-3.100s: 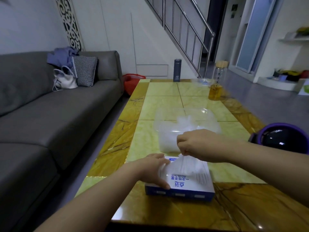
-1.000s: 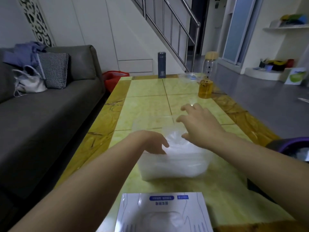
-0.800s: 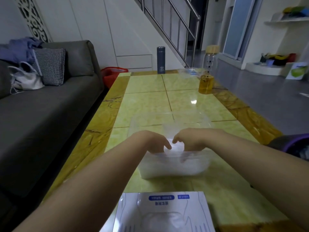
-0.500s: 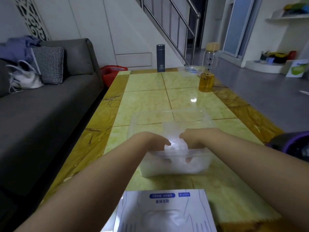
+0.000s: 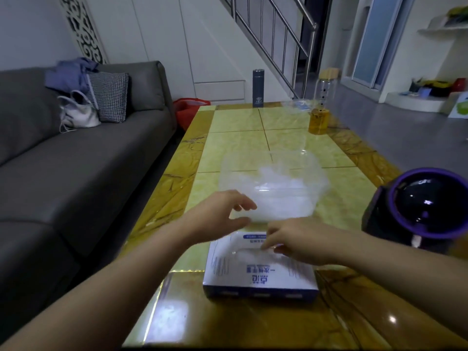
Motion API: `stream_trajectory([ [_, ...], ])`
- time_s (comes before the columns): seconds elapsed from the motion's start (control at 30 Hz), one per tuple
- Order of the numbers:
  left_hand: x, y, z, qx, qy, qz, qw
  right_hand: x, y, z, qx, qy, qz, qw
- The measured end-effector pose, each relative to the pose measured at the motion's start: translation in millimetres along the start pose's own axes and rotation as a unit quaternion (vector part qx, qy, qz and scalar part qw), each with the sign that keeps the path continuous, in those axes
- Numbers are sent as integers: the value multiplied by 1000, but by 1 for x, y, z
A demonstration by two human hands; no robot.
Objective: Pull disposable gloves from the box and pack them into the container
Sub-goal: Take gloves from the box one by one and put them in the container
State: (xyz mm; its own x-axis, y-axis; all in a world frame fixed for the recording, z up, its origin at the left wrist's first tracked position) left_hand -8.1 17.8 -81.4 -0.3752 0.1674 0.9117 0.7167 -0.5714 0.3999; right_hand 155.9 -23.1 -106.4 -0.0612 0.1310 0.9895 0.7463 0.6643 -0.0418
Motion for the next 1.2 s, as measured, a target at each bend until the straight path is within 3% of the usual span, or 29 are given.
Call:
stream_trajectory([
  [0.1, -31, -9, -25, 85, -195, 67, 975, -22, -5, 7, -6, -23, -2, 1000],
  [0.17, -45, -13, -34, 115, -260, 97, 954, -30, -4, 16, -28, -26, 12, 999],
  [0.4, -51, -16, -40, 120, -250, 87, 957, -36, -16, 29, -77, 30, 21, 996],
  [0.5, -51, -15, -40, 121, -247, 86, 958, -23, -20, 19, -39, 48, -31, 998],
  [0.7, -50, -17, -37, 117, -245, 93, 958, 30, -35, 3, 29, 6, -152, 988],
  [0.77, -53, -19, -37, 118, -246, 96, 957, 58, -23, 0, -2, 59, -165, 985],
  [0.87, -53, -21, -35, 113, -249, 89, 958, 111, 0, -14, -64, 218, -95, 969],
  [0.93, -42, -16, -32, 112, -236, 13, 965, 134, 11, -23, -83, 269, -54, 958],
  [1.0, -23, -5, -32, 105, -213, -158, 958, 144, 17, -27, -93, 283, -33, 954],
  [1.1, 6, 14, -30, 75, -150, -423, 891, 147, 19, -29, -95, 295, -4, 951],
  [1.2, 22, 22, -17, 68, -61, -539, 837, 144, 19, -28, -92, 300, 22, 949],
])
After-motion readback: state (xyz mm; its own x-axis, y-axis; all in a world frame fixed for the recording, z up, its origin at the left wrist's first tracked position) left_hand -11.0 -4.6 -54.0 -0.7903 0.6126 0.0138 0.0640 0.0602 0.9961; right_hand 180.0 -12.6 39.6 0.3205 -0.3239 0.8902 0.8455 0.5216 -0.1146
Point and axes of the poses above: each hand's wrist, its own z-axis towards the middle knuckle, its own x-axis out of the back of the hand, y = z × x, the point moved 3 cm from there along z, towards the middle knuckle
